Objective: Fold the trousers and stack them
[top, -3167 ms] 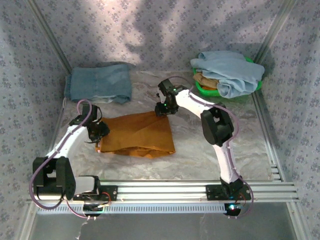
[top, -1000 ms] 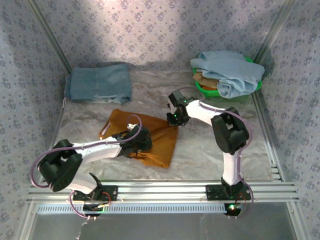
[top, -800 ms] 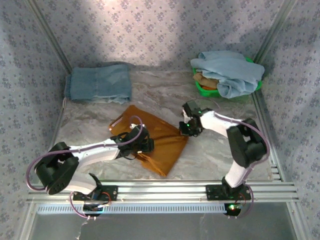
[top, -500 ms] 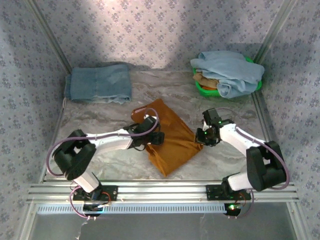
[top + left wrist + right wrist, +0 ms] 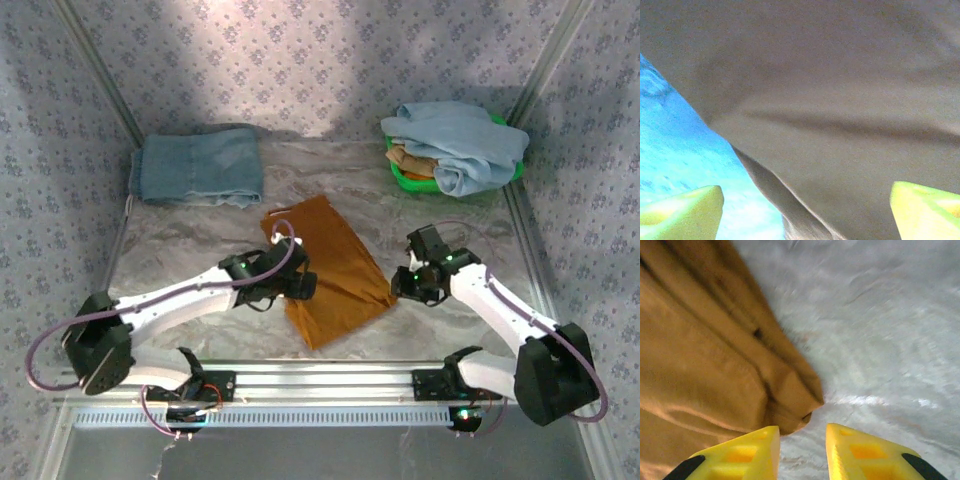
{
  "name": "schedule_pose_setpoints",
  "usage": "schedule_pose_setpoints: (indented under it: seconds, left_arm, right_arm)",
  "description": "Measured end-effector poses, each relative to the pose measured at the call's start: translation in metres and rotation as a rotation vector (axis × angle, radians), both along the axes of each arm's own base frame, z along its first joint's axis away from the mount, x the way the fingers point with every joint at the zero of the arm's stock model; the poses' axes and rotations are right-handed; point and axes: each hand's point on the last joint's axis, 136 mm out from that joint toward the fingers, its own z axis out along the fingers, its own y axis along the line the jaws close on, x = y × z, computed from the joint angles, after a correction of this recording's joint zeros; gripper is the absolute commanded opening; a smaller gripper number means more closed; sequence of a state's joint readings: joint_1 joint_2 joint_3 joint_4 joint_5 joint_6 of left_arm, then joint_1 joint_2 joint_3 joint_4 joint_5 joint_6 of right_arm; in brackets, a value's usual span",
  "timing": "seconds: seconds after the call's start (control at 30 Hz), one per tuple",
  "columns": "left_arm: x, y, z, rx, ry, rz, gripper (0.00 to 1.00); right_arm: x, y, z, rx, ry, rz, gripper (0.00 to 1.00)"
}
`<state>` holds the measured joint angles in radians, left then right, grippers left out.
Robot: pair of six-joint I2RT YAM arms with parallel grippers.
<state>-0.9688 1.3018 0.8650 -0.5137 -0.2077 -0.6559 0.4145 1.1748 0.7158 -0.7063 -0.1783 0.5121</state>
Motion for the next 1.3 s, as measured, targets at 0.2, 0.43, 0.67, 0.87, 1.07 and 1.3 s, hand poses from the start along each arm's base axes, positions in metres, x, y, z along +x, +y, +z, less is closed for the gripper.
schedule_pose_setpoints:
  seconds: [0.2, 0.43, 0.67, 0.87, 1.07, 1.3]
  left_arm:
    - [-0.066, -0.026, -0.037, -0.003, 0.147, -0.088, 0.81]
    - [-0.095, -0.052, -0.08, 0.028, 0.238, -0.112, 0.59]
    - [-0.094, -0.062, -0.081, 0.005, 0.236, -0.087, 0.13]
    - [-0.091, -0.063, -0.072, -0.018, 0.212, -0.085, 0.0]
    - [-0.086, -0.052, -0.049, -0.082, 0.154, -0.053, 0.0]
    - [-0.09, -0.036, -0.055, -0.093, 0.158, -0.03, 0.0]
  right_arm:
    - [-0.015, 0.019, -0.021, -0.089, 0.054, 0.129, 0.31]
    - [-0.013, 0.008, -0.039, -0.199, 0.08, 0.129, 0.09]
    - [-0.002, 0.006, -0.032, -0.236, 0.035, 0.128, 0.0]
    - [0.003, -0.003, -0.03, -0.279, 0.019, 0.099, 0.0]
    - [0.011, -0.005, -0.021, -0.299, -0.006, 0.083, 0.0]
    - [0.022, -0.012, -0.011, -0.334, -0.054, 0.06, 0.05]
